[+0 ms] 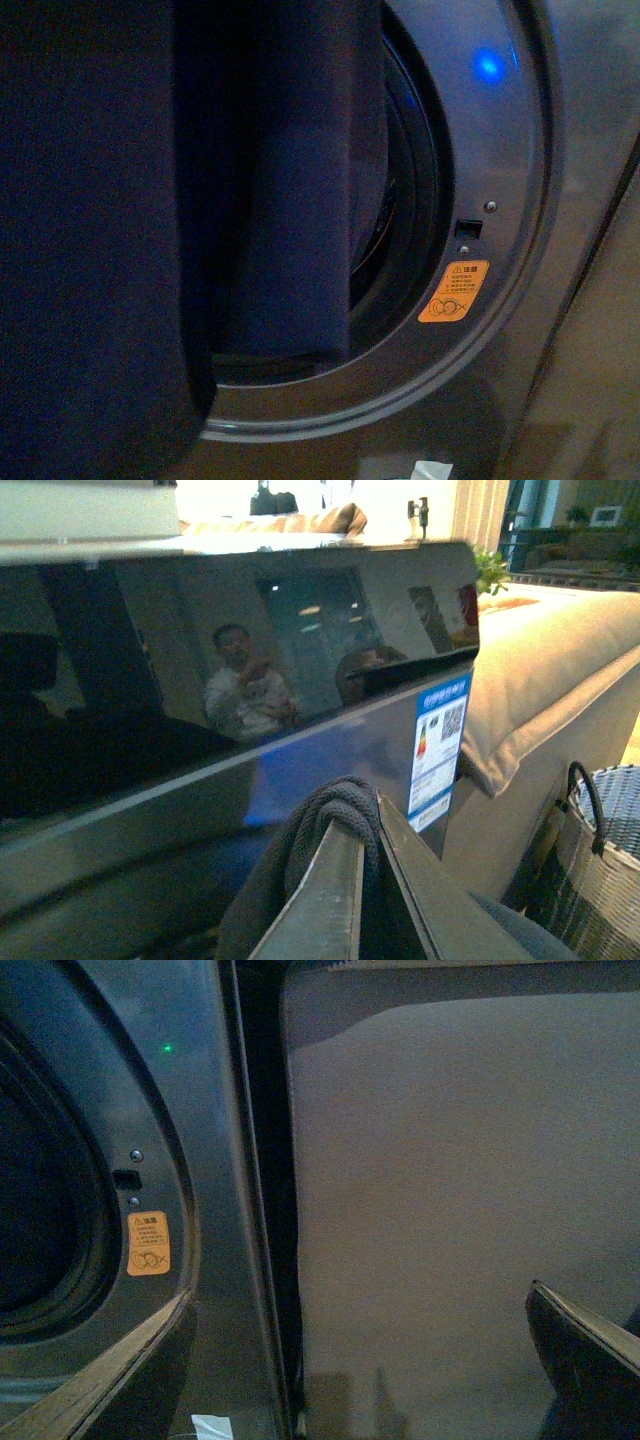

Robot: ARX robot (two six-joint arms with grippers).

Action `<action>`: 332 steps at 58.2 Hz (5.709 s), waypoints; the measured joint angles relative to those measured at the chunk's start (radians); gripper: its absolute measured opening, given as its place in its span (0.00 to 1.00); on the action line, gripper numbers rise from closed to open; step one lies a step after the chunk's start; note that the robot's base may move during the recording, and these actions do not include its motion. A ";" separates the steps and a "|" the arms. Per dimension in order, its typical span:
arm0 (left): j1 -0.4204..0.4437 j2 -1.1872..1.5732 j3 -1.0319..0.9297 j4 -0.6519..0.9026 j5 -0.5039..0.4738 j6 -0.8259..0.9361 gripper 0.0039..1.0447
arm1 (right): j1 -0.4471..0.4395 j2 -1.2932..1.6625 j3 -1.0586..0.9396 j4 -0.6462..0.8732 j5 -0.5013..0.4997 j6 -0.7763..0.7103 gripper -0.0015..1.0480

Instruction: Collect clothes from washing machine

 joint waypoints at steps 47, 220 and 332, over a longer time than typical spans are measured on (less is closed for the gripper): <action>-0.402 0.451 0.900 -0.366 -0.148 0.087 0.04 | 0.000 0.000 0.000 0.000 0.000 0.000 0.93; -0.438 0.482 0.997 -0.415 -0.140 0.084 0.04 | 0.290 1.281 0.517 1.080 -0.487 0.362 0.71; -0.438 0.482 1.004 -0.415 -0.140 0.080 0.94 | -1.293 1.602 1.294 0.698 -0.742 0.541 0.08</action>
